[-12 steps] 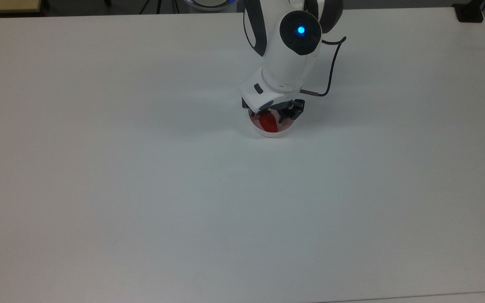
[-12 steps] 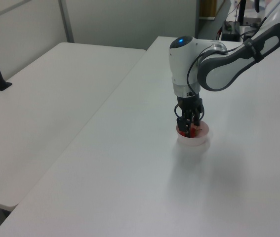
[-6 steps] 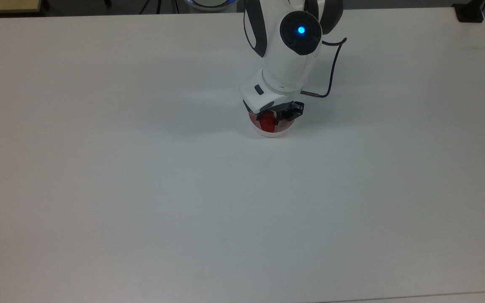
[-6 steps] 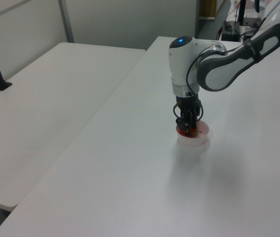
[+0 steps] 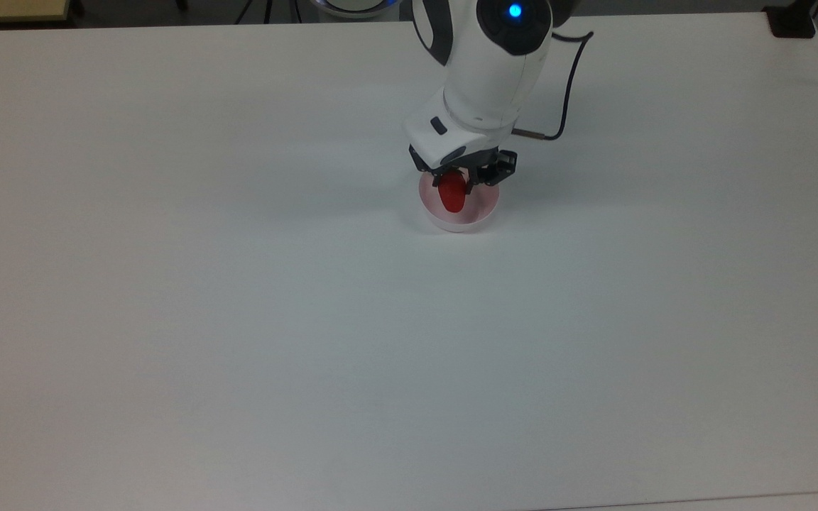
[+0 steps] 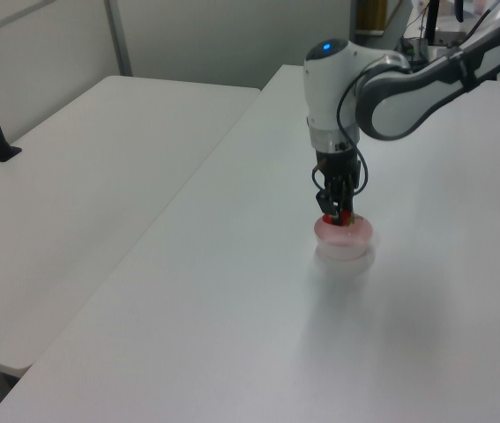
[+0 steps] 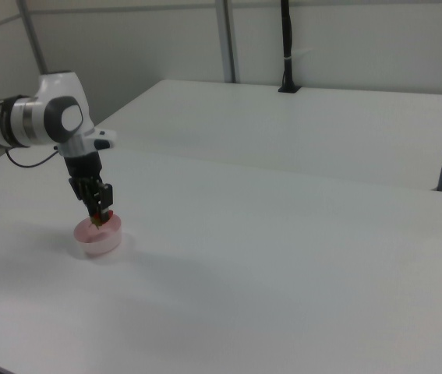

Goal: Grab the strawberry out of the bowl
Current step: 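Close the gripper on the strawberry and lift it from the bowl, then carry the strawberry away from the bowl and lower it to the table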

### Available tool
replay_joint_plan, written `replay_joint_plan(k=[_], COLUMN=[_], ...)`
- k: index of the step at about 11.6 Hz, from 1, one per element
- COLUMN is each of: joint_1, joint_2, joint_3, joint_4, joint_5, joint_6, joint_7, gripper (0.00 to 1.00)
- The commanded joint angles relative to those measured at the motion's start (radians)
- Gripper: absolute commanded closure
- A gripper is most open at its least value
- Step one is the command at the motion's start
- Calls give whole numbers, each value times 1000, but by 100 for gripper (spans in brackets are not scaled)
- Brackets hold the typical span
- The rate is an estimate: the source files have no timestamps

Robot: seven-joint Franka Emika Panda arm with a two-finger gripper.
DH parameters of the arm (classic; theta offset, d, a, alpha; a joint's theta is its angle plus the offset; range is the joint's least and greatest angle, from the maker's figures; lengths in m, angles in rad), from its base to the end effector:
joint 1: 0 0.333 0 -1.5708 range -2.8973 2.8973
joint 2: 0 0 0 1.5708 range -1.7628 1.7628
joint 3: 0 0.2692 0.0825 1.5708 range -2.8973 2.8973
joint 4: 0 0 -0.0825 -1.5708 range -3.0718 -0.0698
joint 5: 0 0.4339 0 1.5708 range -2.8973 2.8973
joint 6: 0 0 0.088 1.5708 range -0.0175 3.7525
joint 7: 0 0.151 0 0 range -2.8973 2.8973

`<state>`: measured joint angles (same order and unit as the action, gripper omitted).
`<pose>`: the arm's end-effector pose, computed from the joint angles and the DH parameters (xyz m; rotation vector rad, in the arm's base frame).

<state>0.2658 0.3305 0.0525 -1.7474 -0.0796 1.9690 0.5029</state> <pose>0.6259 0.1967 0.2630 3.0375 -0.2308 -0.1181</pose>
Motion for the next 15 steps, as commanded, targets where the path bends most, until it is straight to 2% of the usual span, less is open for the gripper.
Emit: replay_joint_plan(k=[1,3,5,8,11,14,15], joint_1=[-16,-60,-123,-224,-258,-278,-278], joint_2=[-18,-16,-2,24,88,101,94], joint_3=[-3,-10,-10,-10,-10,-10,-10], joint_4=[52,65,60,51,49,48,49], joint_5=[-12,-22,-101,-108,-135,-135,-135], joint_6=[-107,-113,-78,28,91,91,90], joint_7=[-121,-209,-311,-397,-411,-411,-411], gripper=[62,62,62,62,61,50,40])
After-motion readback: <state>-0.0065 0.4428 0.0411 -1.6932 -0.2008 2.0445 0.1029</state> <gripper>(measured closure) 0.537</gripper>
